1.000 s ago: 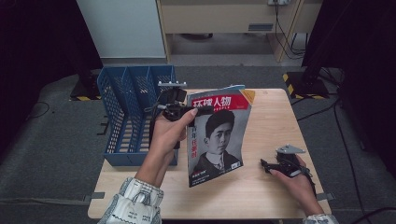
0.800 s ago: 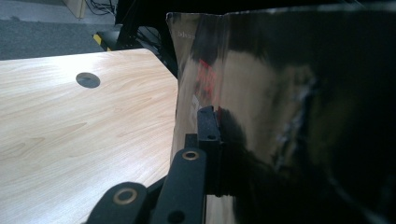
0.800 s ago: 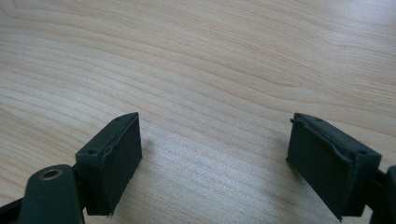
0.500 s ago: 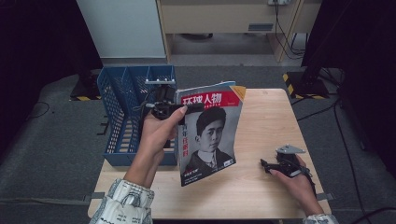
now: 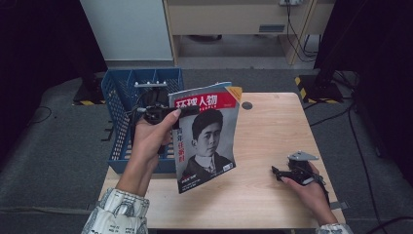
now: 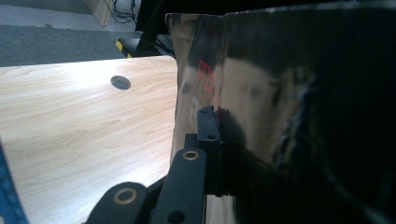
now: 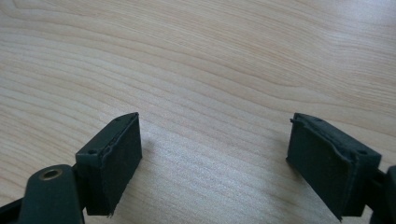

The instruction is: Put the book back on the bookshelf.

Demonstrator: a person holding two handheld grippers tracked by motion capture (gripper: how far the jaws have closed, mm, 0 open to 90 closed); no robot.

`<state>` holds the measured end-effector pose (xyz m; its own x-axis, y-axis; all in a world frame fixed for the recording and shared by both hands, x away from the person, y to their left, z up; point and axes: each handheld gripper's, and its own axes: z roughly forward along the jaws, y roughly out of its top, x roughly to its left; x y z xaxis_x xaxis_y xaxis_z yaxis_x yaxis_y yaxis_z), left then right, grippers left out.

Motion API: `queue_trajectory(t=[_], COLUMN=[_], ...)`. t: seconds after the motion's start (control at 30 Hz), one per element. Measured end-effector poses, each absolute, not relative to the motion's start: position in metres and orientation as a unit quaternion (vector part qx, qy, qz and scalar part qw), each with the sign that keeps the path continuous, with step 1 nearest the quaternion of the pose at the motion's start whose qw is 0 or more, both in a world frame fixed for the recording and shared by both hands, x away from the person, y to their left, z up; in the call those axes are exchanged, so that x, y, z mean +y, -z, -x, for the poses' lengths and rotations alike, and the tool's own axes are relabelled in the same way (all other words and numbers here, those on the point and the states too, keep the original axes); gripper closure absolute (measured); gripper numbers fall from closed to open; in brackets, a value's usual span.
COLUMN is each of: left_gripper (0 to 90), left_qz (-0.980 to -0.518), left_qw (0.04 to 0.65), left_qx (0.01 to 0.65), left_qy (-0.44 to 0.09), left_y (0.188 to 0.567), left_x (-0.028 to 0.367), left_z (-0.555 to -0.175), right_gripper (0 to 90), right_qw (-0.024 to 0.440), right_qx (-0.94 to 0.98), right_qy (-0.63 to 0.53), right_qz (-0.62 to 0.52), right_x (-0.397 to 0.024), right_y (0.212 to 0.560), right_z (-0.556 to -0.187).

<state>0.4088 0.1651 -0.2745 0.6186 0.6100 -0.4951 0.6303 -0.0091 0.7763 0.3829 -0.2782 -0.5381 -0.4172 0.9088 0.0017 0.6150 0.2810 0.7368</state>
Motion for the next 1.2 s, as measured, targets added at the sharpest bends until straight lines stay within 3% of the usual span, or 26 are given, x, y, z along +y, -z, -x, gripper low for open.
queue_trajectory(t=[1.2], left_gripper=[86.1], left_qz=[-0.666], left_qw=[0.575], left_qx=[0.475], left_qy=[-0.024], left_y=[0.259], left_x=[0.245], left_z=[-0.396], right_gripper=[17.8], right_qw=[0.216], right_qx=[0.771], right_qy=[-0.339], right_qz=[-0.494], right_x=[-0.278], right_y=[0.538], right_z=[-0.383])
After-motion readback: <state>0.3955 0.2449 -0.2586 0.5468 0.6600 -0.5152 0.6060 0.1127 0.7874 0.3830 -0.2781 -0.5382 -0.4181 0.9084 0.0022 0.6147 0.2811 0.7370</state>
